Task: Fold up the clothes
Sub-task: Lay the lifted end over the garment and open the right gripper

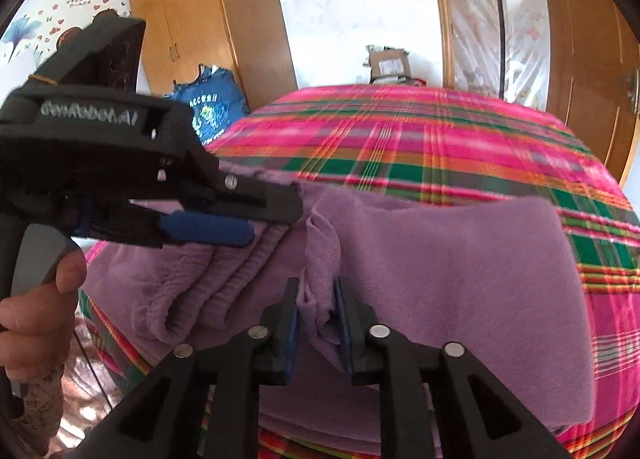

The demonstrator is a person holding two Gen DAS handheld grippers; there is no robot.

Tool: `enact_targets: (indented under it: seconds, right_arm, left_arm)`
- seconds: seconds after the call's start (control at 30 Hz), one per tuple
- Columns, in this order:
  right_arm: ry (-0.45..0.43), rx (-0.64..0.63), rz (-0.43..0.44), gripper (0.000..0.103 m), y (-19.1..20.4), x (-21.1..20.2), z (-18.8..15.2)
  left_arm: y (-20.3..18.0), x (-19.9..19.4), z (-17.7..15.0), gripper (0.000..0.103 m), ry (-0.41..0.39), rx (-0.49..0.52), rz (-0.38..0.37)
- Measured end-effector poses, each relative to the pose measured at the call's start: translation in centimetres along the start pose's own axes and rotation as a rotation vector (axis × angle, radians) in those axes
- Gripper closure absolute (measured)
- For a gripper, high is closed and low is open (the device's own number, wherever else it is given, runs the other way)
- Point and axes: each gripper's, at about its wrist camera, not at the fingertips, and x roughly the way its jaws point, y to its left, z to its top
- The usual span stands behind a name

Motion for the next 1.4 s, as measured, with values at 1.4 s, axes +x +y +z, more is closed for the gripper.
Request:
enact_targets:
  seconds: [1.4]
  right_arm:
    - [-0.083, 0.16, -0.285, 0.076, -10.3, -2.8, 1.4]
  left_arm:
    - [-2.5, 4.0, -1.3, 0.05, 0.079, 0.055, 0.123]
